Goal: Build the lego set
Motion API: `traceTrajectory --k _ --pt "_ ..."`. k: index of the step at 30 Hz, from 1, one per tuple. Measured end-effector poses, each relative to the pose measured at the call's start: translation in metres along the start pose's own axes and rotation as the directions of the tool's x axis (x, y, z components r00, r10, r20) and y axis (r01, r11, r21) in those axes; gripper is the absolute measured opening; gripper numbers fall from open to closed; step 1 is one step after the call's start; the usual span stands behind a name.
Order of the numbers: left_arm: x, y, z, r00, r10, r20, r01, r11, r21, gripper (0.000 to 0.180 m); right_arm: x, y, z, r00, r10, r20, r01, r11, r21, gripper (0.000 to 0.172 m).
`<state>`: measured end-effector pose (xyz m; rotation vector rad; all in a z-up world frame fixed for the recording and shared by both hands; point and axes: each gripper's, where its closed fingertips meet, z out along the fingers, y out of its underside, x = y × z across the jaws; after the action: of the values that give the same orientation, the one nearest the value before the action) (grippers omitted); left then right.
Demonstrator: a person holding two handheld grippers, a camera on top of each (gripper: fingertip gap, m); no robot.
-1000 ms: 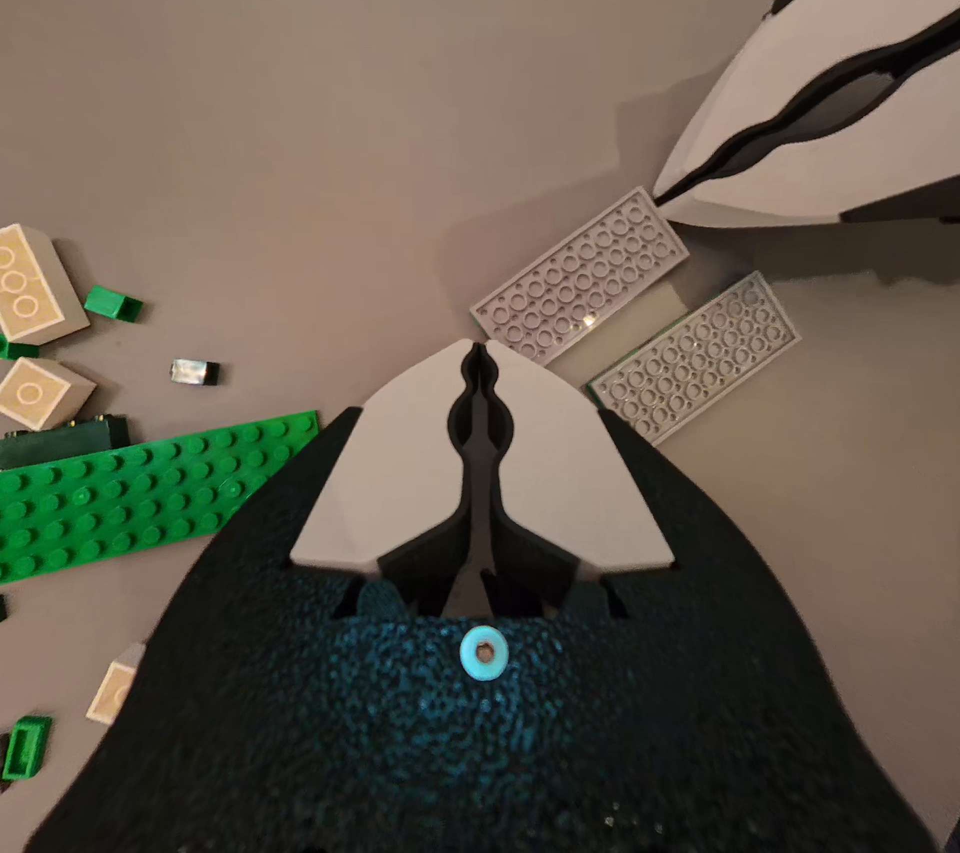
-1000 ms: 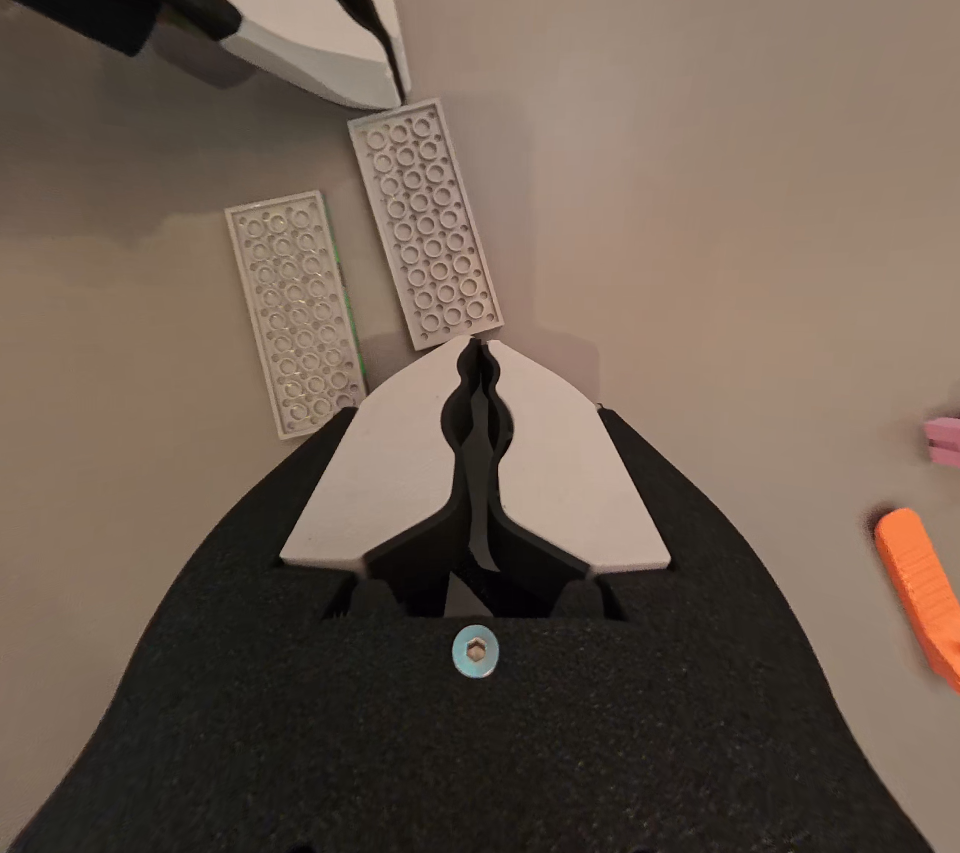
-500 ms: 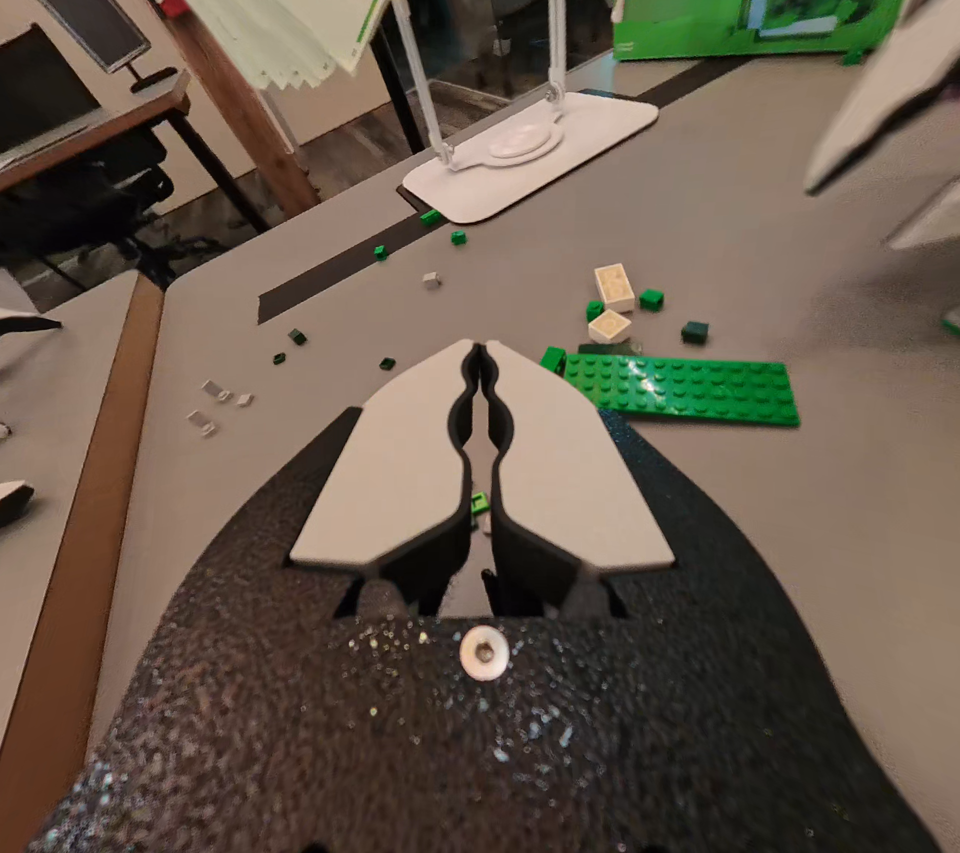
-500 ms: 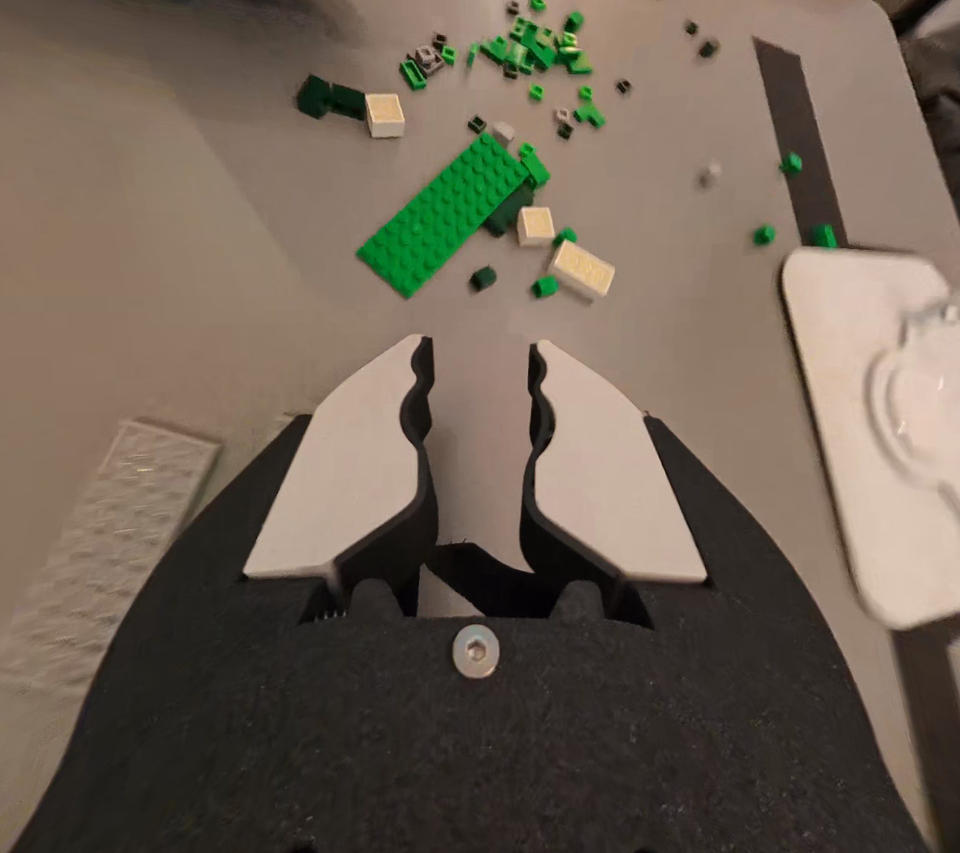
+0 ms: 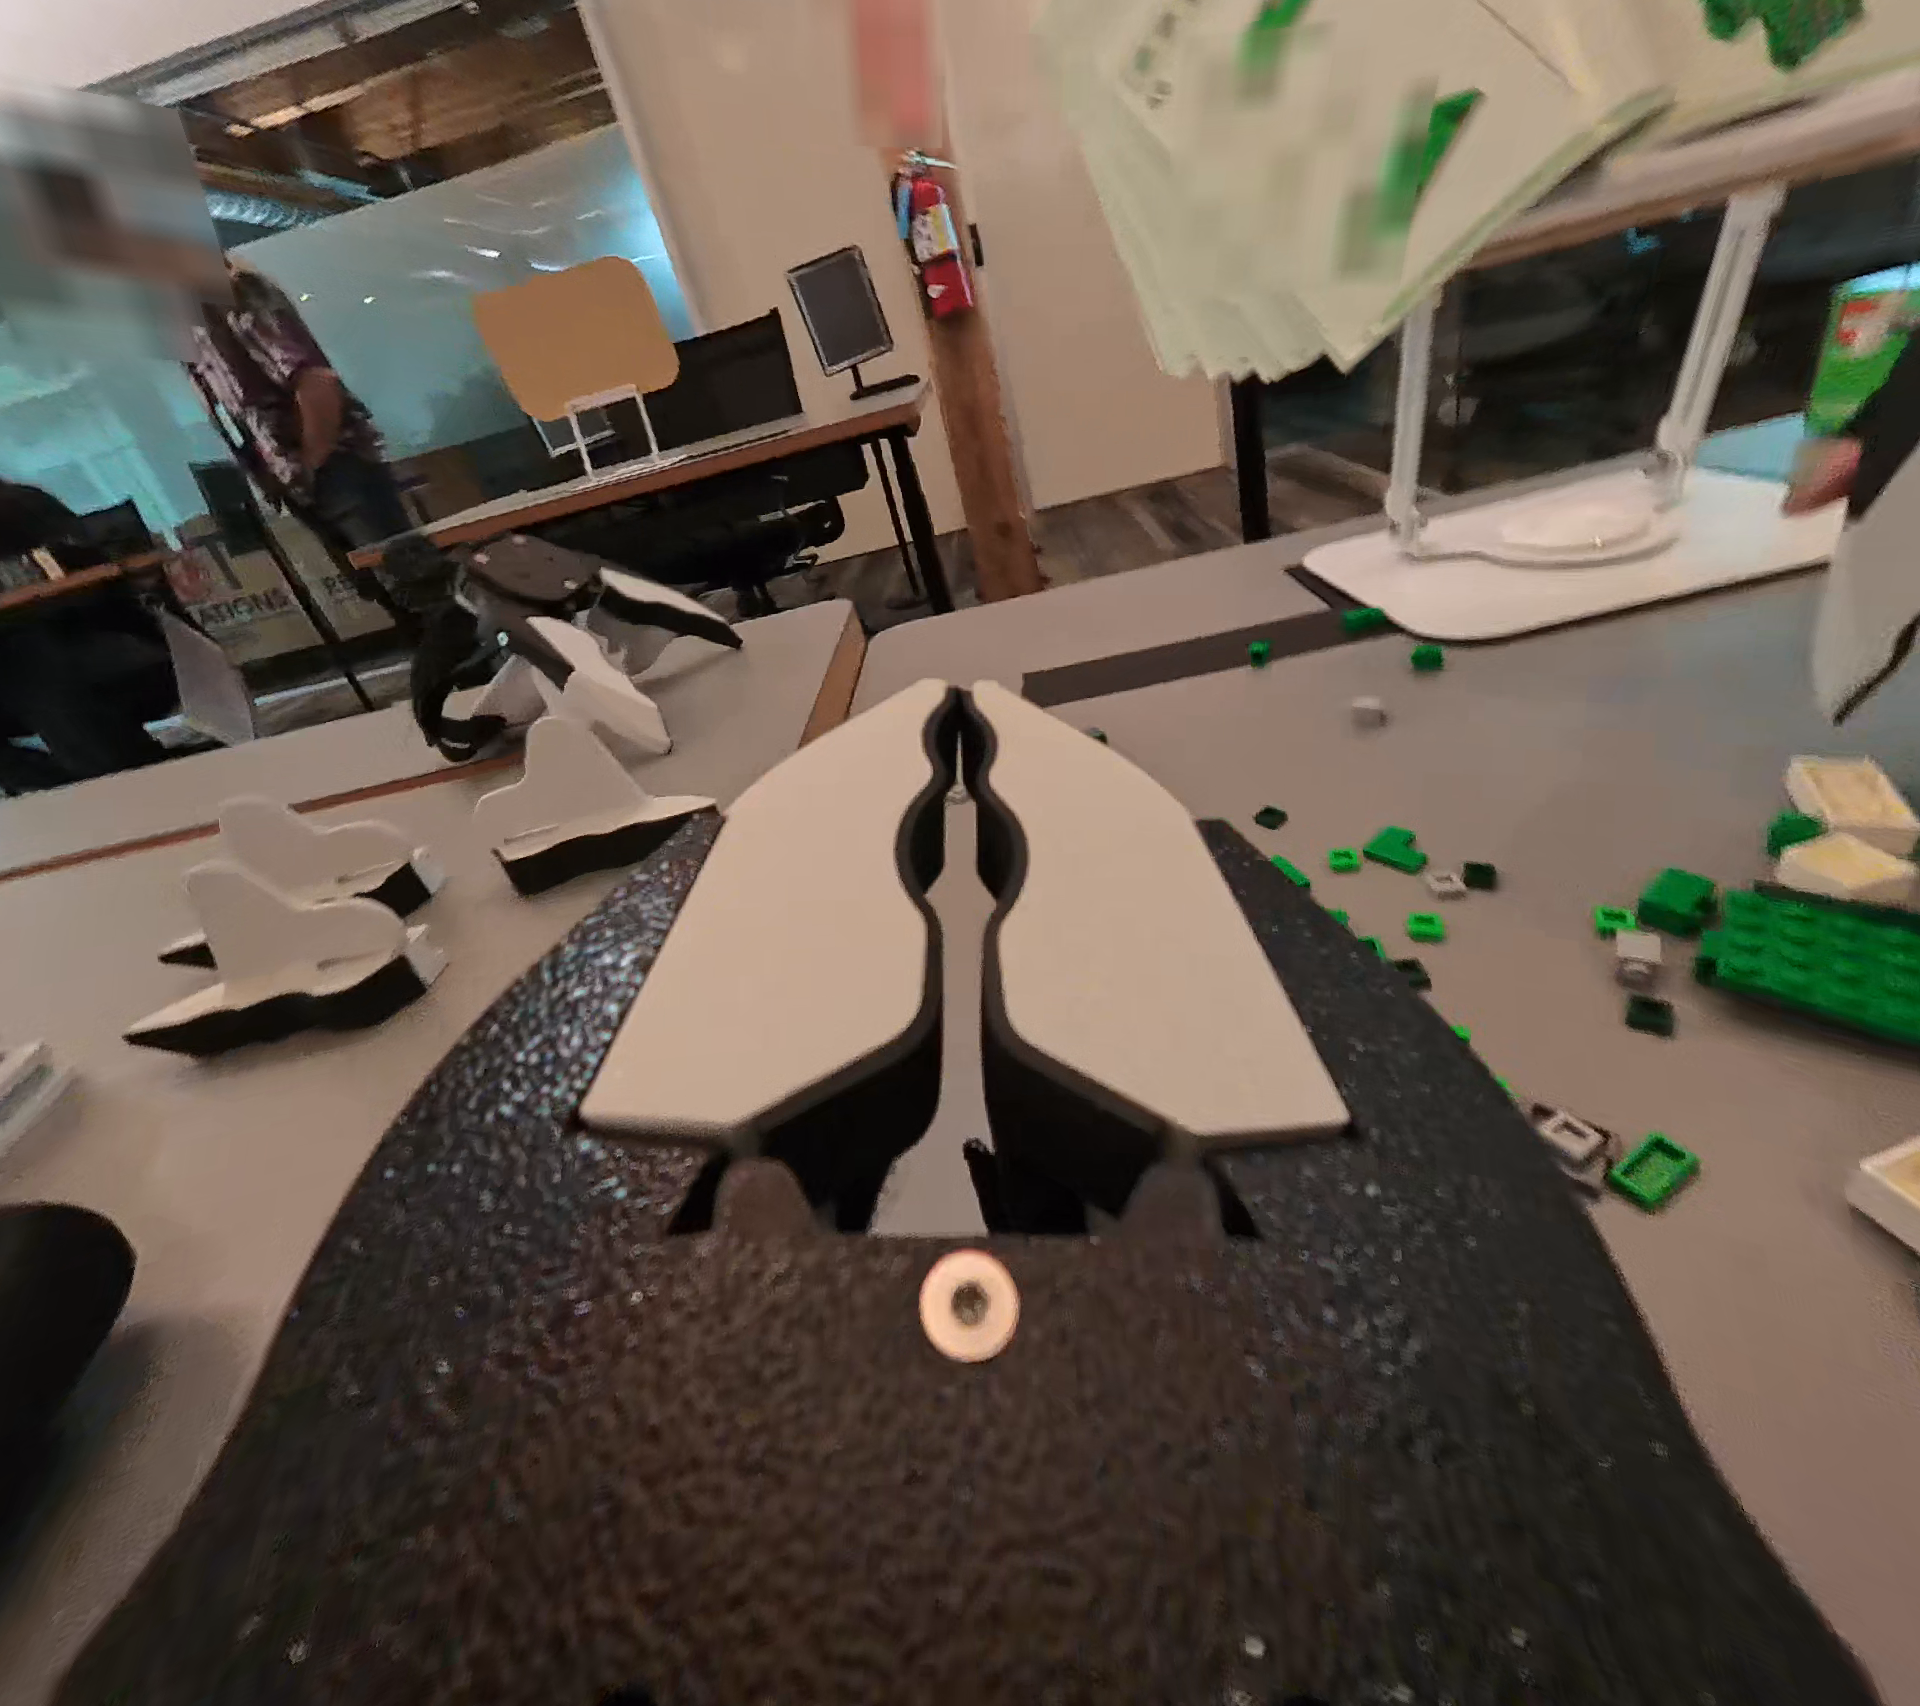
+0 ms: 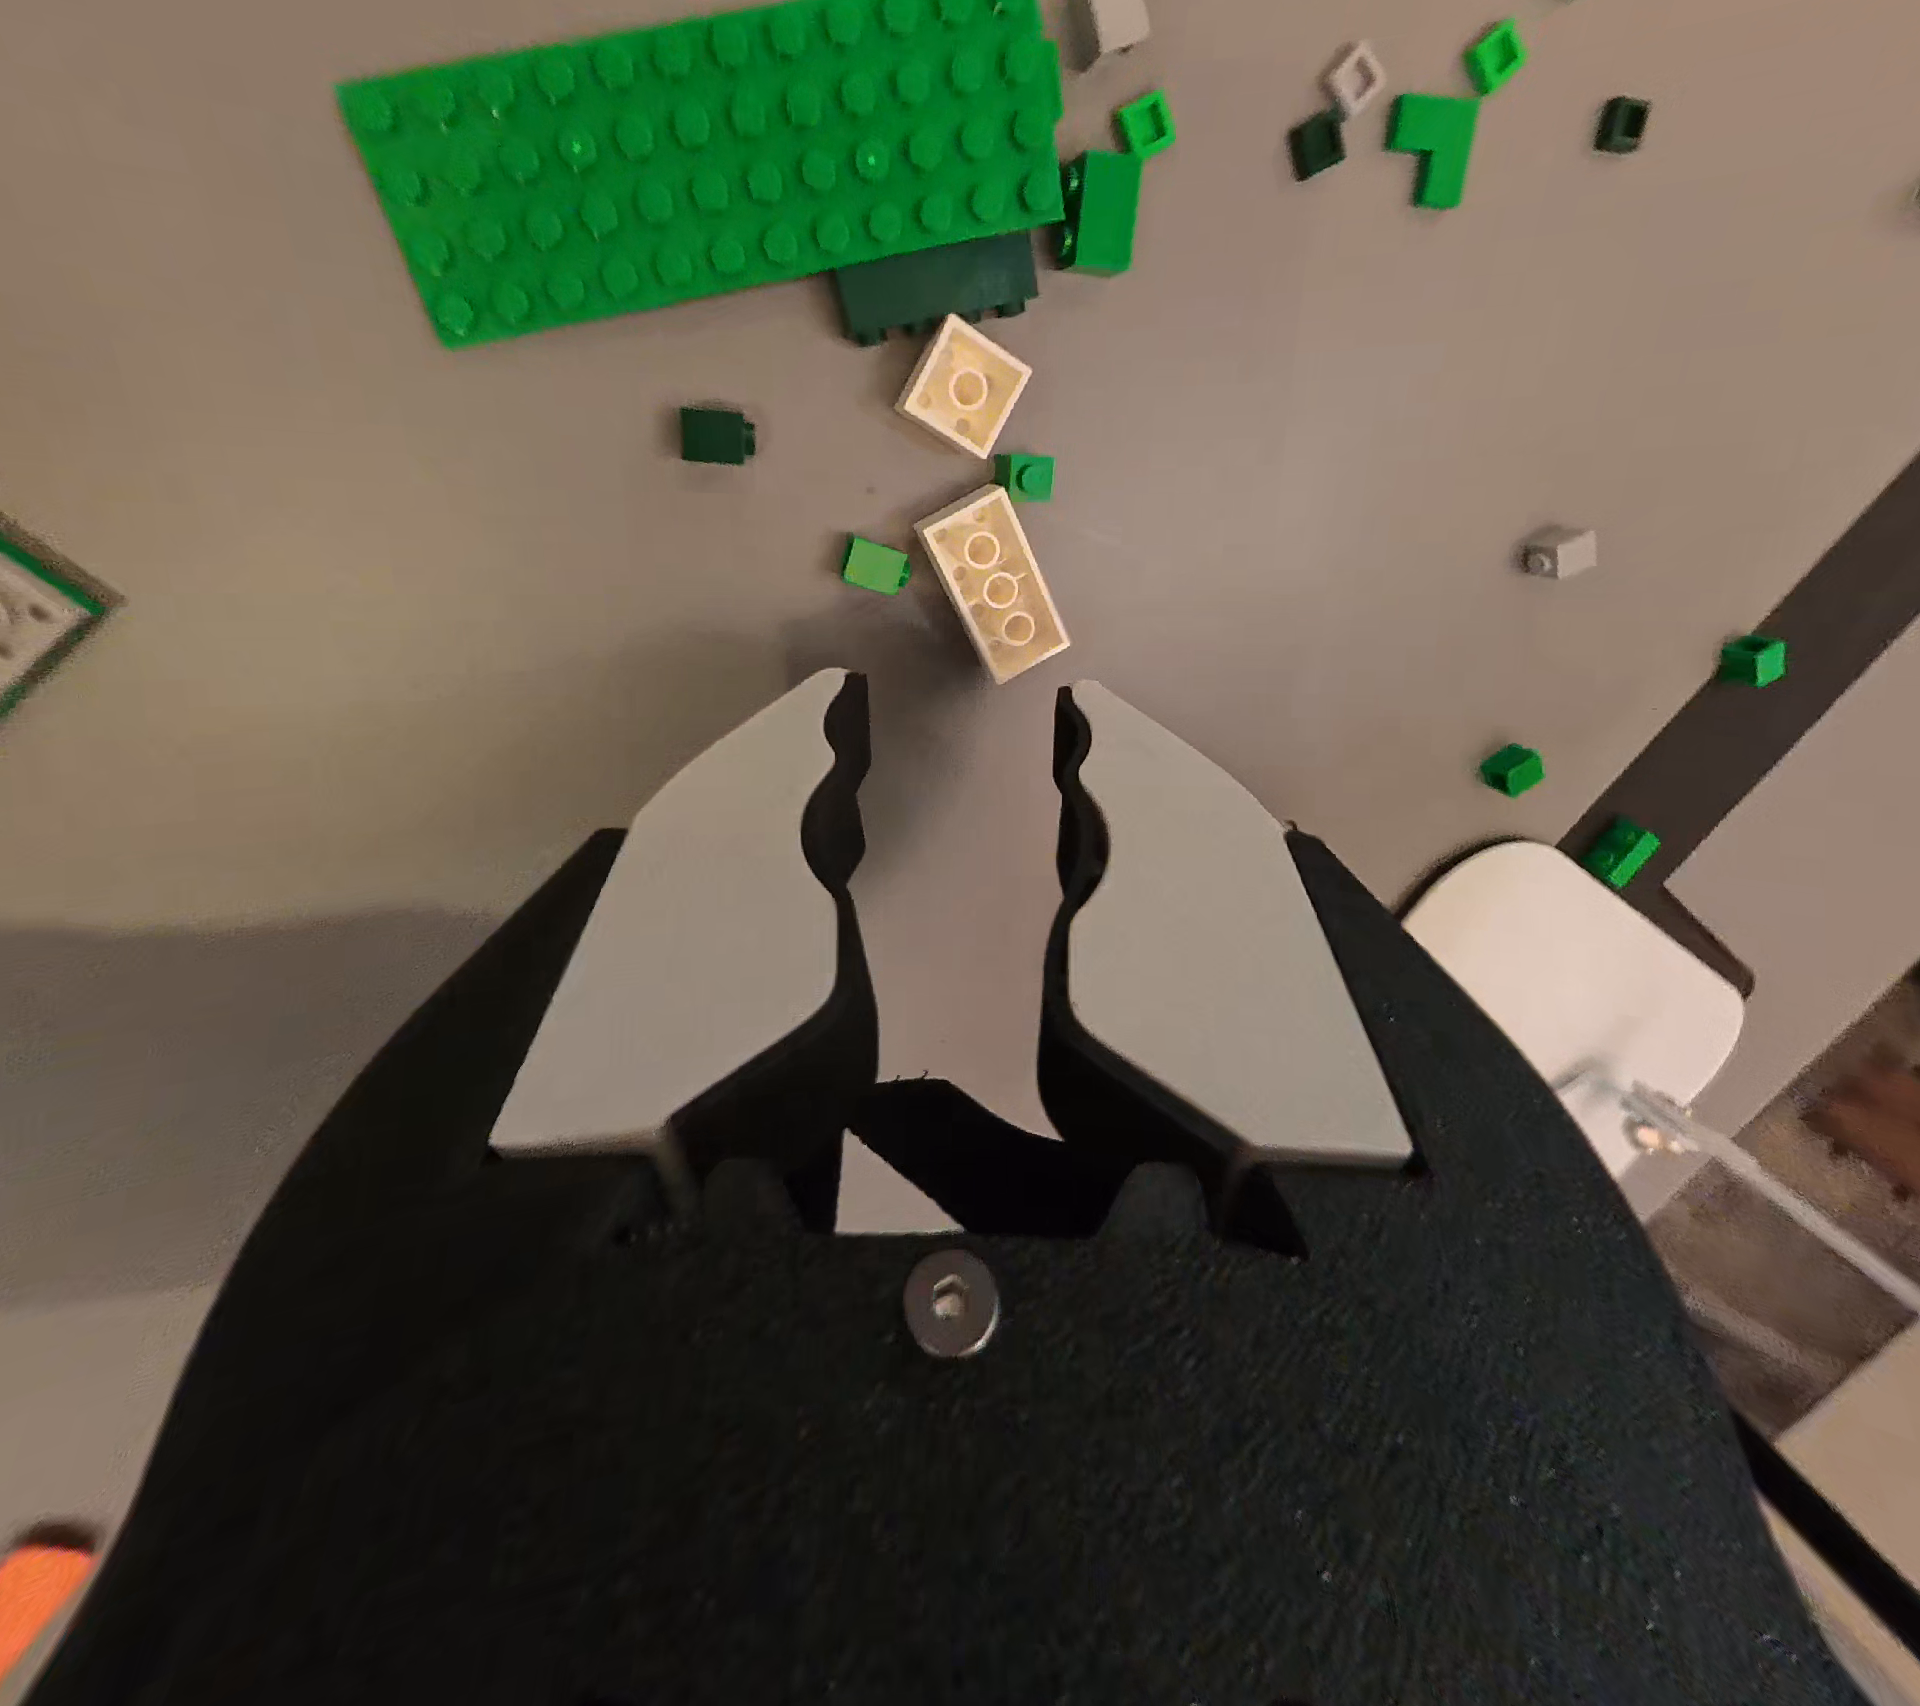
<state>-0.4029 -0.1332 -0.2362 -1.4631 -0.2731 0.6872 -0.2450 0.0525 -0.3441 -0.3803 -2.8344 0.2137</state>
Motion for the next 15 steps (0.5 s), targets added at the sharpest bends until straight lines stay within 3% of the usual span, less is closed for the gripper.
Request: traceTrajectory --k 7,12,15 --pt "-0.016 0.013 0.003 0.989 -0.147 0.002 0.147 0.989 -0.021 0.0 0.009 -0.01 0.006 0.994 -0.096 0.057 0.095 0.995 0.014 0.032" --pt "-0.004 0.015 0.007 0.994 -0.104 -0.044 0.102 0.994 -0.039 0.0 0.005 -0.011 0.015 0.985 -0.158 0.074 0.16 0.987 -0.018 0.031" --pt "0.006 0.013 0.007 0.995 -0.061 -0.078 0.058 0.997 -0.045 0.0 0.004 -0.008 0.017 0.989 -0.132 0.072 0.135 0.99 -0.041 0.017"
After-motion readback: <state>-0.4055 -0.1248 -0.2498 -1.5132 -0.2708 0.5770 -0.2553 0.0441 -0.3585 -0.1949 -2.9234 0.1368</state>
